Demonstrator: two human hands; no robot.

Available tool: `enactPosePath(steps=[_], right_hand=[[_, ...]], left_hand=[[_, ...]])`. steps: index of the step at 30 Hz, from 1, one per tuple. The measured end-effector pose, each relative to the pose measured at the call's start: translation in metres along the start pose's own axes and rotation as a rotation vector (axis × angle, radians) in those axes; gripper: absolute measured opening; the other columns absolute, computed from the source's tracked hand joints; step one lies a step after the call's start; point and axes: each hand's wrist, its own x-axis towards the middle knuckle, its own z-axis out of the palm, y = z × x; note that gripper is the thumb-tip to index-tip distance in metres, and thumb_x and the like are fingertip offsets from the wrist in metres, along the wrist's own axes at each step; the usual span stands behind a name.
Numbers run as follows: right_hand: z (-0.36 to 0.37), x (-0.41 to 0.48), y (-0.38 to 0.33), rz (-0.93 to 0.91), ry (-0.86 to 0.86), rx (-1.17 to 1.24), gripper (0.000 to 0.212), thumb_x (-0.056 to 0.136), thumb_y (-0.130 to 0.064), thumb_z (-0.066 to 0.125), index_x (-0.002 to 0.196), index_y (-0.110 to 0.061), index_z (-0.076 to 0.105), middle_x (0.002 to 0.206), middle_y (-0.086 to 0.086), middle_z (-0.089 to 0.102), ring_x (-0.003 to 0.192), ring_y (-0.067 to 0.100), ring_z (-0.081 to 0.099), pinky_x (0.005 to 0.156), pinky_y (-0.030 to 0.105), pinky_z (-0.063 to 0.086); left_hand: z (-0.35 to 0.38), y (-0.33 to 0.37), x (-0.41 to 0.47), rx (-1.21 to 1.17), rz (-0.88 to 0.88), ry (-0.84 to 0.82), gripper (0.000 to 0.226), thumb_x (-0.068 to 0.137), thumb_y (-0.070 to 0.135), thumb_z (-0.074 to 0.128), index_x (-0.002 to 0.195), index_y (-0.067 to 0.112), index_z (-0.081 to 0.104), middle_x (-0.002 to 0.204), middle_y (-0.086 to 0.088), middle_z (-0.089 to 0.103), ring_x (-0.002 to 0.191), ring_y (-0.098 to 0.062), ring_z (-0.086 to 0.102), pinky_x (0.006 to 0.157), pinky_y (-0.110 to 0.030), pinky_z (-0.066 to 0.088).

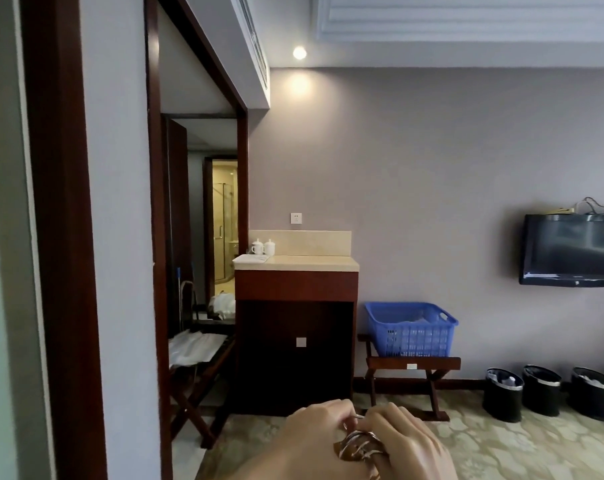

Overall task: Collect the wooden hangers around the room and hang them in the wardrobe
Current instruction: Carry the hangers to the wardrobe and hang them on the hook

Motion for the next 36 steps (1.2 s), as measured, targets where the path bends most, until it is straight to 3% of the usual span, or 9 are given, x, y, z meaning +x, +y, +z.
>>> enactPosePath(steps=[3, 6, 9, 14, 18, 22, 24, 27, 36], right_hand=[[0.027, 0.018, 0.020, -0.023, -0.040, -0.012, 0.009, 0.064, -0.051, 0.057, 0.070, -0.044, 0.059, 0.076, -0.026, 0.053, 0.064, -0.011, 0.052, 0.064, 0.004, 0.041], [0.049, 0.036, 0.038, -0.022, -0.046, 0.018, 0.011, 0.067, -0.051, 0.052, 0.070, -0.043, 0.058, 0.079, -0.026, 0.054, 0.066, -0.010, 0.054, 0.064, 0.007, 0.044], [0.067, 0.056, 0.054, -0.033, -0.035, 0.042, 0.012, 0.058, -0.045, 0.065, 0.068, -0.042, 0.060, 0.079, -0.026, 0.056, 0.065, -0.008, 0.054, 0.063, 0.007, 0.043], [0.099, 0.093, 0.098, -0.109, -0.043, 0.026, 0.025, 0.049, -0.041, 0.074, 0.069, -0.043, 0.060, 0.079, -0.026, 0.057, 0.067, -0.010, 0.053, 0.078, 0.010, 0.034], [0.122, 0.124, 0.133, -0.146, -0.035, 0.051, 0.027, 0.049, -0.042, 0.075, 0.068, -0.043, 0.056, 0.081, -0.027, 0.052, 0.068, -0.009, 0.048, 0.074, 0.009, 0.033], [0.142, 0.161, 0.158, -0.182, -0.063, 0.077, 0.041, 0.041, -0.035, 0.089, 0.066, -0.042, 0.057, 0.074, -0.026, 0.055, 0.063, -0.009, 0.048, 0.061, 0.000, 0.025], [0.157, 0.178, 0.173, -0.186, -0.064, 0.080, 0.045, 0.037, -0.032, 0.092, 0.065, -0.042, 0.058, 0.074, -0.025, 0.056, 0.063, -0.009, 0.050, 0.064, -0.001, 0.023], [0.183, 0.202, 0.194, -0.208, -0.060, 0.107, 0.047, 0.037, -0.027, 0.093, 0.068, -0.039, 0.060, 0.077, -0.024, 0.058, 0.064, -0.006, 0.055, 0.066, 0.003, 0.032], [0.250, 0.265, 0.224, -0.203, -0.018, 0.137, 0.040, 0.048, -0.018, 0.092, 0.073, -0.032, 0.065, 0.075, -0.019, 0.059, 0.064, 0.003, 0.059, 0.061, 0.015, 0.042]], left_hand=[[-0.004, -0.018, 0.023, -0.003, -0.060, -0.031, 0.018, 0.098, 0.025, 0.048, 0.081, 0.027, 0.044, 0.082, 0.015, 0.040, 0.106, -0.010, 0.045, 0.084, -0.019, 0.031], [-0.005, -0.033, 0.036, -0.068, 0.002, 0.064, 0.019, 0.095, 0.038, 0.046, 0.101, 0.022, 0.055, 0.097, 0.008, 0.052, 0.105, -0.008, 0.051, 0.084, -0.007, 0.032], [-0.010, -0.044, 0.052, -0.080, -0.017, 0.079, 0.016, 0.095, 0.034, 0.052, 0.106, 0.023, 0.056, 0.098, 0.010, 0.050, 0.103, -0.008, 0.053, 0.075, -0.008, 0.030], [-0.010, -0.061, 0.098, -0.115, -0.057, 0.132, 0.026, 0.082, 0.049, 0.060, 0.099, 0.030, 0.055, 0.102, 0.012, 0.060, 0.100, -0.004, 0.056, 0.094, -0.025, 0.044], [-0.012, -0.074, 0.144, -0.129, -0.115, 0.182, 0.021, 0.079, 0.052, 0.049, 0.089, 0.033, 0.053, 0.099, 0.011, 0.060, 0.101, -0.004, 0.056, 0.097, -0.030, 0.043], [-0.015, -0.090, 0.181, -0.170, -0.131, 0.232, 0.029, 0.075, 0.053, 0.060, 0.092, 0.031, 0.054, 0.091, 0.014, 0.062, 0.090, 0.002, 0.058, 0.084, -0.022, 0.046], [-0.016, -0.101, 0.201, -0.190, -0.142, 0.225, 0.034, 0.072, 0.055, 0.063, 0.093, 0.030, 0.055, 0.092, 0.013, 0.064, 0.088, 0.000, 0.060, 0.083, -0.027, 0.050], [-0.018, -0.118, 0.230, -0.228, -0.170, 0.245, 0.035, 0.069, 0.053, 0.063, 0.092, 0.028, 0.054, 0.092, 0.009, 0.065, 0.087, -0.005, 0.061, 0.084, -0.036, 0.053], [-0.027, -0.178, 0.298, -0.229, -0.237, 0.262, 0.029, 0.069, 0.050, 0.064, 0.086, 0.030, 0.051, 0.087, 0.008, 0.064, 0.081, -0.009, 0.061, 0.072, -0.034, 0.050]])
